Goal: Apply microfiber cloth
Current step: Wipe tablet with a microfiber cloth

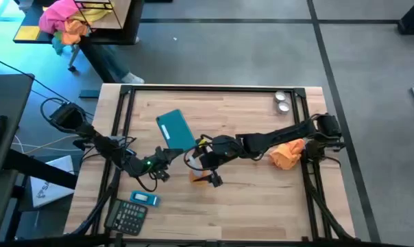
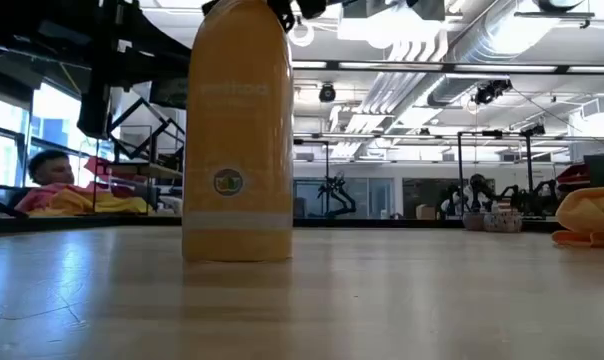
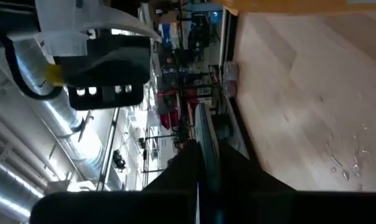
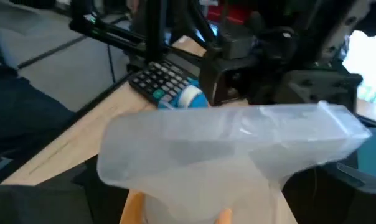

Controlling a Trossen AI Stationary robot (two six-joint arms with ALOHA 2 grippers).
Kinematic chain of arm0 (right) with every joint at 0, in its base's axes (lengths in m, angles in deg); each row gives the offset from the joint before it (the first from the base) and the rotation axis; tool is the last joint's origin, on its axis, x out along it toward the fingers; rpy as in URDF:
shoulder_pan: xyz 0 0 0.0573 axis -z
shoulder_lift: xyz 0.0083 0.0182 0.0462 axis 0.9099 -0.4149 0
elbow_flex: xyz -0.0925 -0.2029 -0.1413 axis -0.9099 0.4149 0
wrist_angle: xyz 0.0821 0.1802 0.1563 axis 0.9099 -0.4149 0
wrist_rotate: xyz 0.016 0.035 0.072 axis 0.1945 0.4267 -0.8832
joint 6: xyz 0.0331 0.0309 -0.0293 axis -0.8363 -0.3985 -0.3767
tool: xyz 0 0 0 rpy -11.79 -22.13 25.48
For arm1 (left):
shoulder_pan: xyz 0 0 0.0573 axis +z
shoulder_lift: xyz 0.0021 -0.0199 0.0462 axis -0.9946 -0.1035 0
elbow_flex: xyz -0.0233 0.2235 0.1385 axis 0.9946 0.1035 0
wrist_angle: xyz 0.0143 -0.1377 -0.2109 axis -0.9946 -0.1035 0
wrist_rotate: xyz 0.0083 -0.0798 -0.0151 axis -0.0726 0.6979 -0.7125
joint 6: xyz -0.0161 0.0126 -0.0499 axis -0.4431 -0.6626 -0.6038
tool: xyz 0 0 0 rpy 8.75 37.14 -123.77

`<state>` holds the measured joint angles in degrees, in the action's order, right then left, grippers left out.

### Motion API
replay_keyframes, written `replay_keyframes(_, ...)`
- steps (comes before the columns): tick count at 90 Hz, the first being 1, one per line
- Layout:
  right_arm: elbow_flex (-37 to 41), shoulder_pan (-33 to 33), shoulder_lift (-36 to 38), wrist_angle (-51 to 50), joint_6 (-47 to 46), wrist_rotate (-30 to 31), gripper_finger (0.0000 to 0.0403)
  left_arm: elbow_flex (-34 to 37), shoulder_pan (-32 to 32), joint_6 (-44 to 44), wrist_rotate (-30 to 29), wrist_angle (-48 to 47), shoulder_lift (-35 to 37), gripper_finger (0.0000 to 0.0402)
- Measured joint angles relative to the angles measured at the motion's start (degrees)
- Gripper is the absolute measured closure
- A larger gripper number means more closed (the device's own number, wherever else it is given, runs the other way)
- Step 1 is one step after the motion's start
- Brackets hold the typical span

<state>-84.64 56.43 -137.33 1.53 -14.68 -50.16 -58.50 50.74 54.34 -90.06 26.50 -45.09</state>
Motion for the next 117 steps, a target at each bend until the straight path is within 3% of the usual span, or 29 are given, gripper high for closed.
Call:
replay_keyframes(18, 0.00, 0.44, 0.00, 0.44, -0.89, -0.29, 0.0099, -0.01, -0.13, 7.25, 3.31, 0.64, 0.00, 0.0392)
replay_keyframes(26, 0.00, 0.39, 0.00, 0.61, -1.83, 2.06, 0.0114, -0.07, -0.22, 12.59, 1.90, 0.69, 0.00, 0.0392)
replay_keyframes(38, 0.00, -0.42, 0.00, 0.55, -2.82, 7.64, 0.0152, -0.07, -0.82, 13.50, 0.98, 0.49, 0.00, 0.0392)
replay_keyframes(63, 0.00, -0.70, 0.00, 0.37, -7.01, 7.48, 0.0235, -0.07, -0.58, 14.66, 0.58, 0.92, 0.00, 0.0392)
replay_keyframes(76, 0.00, -0.72, 0.00, 0.37, -6.91, 9.31, 0.0226, -0.04, -0.07, 13.87, 0.06, 8.09, 0.00, 0.0392)
replay_keyframes(88, 0.05, -0.74, 1.00, -0.24, -8.07, 12.58, 0.0203, -0.06, -0.53, 4.53, -2.06, 18.51, 0.14, 0.0392)
replay_keyframes(100, 0.05, -1.22, 3.84, -1.91, -8.19, 15.51, 0.0182, 0.27, -1.36, -1.79, -5.07, 16.91, 0.02, 0.0392)
replay_keyframes(117, 0.00, -2.33, 6.85, -8.44, -9.81, 25.67, 0.0174, 0.35, -1.57, -6.79, -10.56, 16.00, 0.02, 0.0392)
